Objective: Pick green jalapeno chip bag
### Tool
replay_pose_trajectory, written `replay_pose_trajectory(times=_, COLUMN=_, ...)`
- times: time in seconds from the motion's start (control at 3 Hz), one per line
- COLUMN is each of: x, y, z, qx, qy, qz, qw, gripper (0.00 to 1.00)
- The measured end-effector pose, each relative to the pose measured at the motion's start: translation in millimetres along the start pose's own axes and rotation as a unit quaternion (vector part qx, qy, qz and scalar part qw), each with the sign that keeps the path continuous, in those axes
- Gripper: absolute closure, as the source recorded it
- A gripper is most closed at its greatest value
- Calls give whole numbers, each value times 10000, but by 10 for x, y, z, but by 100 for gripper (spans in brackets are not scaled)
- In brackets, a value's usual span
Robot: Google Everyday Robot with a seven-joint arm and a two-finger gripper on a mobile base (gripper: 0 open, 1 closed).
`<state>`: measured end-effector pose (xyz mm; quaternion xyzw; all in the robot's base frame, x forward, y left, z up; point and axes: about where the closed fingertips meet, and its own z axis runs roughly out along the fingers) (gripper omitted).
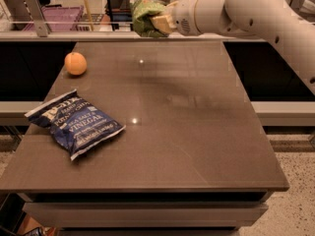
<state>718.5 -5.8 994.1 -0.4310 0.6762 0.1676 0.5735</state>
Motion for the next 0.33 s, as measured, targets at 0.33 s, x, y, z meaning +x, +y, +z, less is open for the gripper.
replay_pose_trajectory(times=0.33, x=0, y=1, z=1, qx=-1, qy=0, qz=0, qw=10000, gripper=100)
